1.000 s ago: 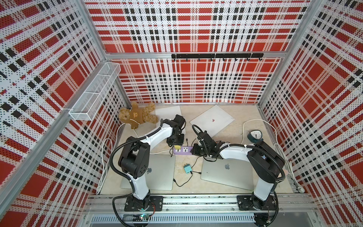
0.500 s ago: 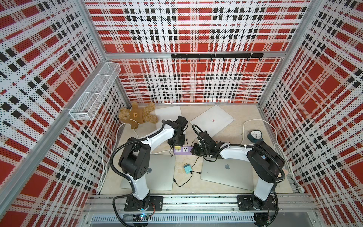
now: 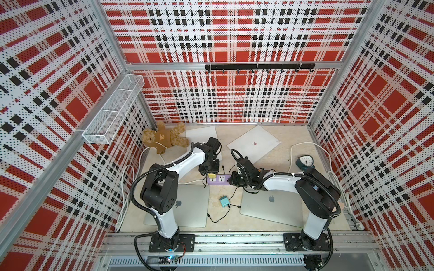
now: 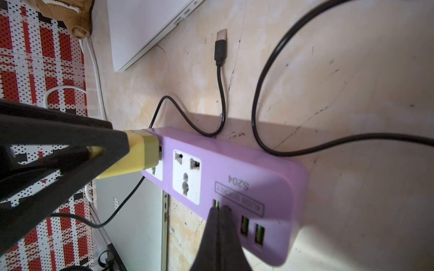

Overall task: Unplug the laptop charger
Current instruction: Remove the plug from the socket.

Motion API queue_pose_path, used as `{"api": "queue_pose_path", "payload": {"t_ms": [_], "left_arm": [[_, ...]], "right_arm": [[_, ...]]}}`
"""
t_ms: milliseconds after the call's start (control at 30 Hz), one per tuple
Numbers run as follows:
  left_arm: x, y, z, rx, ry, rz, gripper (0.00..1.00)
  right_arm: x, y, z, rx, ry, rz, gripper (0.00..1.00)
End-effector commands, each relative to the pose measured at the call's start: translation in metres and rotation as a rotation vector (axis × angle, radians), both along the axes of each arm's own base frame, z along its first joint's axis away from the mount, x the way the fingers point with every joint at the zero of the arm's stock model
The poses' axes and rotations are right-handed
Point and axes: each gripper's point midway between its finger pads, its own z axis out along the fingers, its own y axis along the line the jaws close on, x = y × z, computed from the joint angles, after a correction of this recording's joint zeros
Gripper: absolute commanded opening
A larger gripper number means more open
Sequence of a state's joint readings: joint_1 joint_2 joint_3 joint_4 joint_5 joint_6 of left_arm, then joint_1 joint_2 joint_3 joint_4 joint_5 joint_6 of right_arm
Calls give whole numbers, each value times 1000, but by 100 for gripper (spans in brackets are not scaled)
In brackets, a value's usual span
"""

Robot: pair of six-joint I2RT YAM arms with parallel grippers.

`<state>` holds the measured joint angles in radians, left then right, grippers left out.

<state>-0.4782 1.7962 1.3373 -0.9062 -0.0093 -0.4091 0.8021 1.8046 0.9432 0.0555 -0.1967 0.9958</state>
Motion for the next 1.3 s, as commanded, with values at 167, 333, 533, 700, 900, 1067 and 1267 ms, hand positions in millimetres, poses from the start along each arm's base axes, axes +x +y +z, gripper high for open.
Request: {"api": "queue_pose_path", "payload": {"t_ms": [167, 333, 533, 700, 900, 1067, 1267], "left_arm": [[2, 2, 14, 97, -103, 17, 23], [-1, -8, 10, 15, -80, 3, 22], [6, -21, 25, -170, -93, 14, 22], [10, -13, 30, -94, -122, 26, 22], [10, -2, 29, 37, -129, 27, 22], [11, -6, 33, -19, -122, 19, 21], [19, 0, 48, -36, -159, 39, 21]], "right_arm": [[-33, -49, -65, -235, 148, -26, 0], [-36, -52, -70, -243, 156, -27, 0], [-37, -52, -71, -242, 158, -28, 0], [-38, -53, -73, -243, 164, -27, 0], [-40, -58, -81, -278, 184, -35, 0], [-40, -59, -81, -278, 182, -35, 0], [-37, -55, -73, -259, 164, -30, 0]]}}
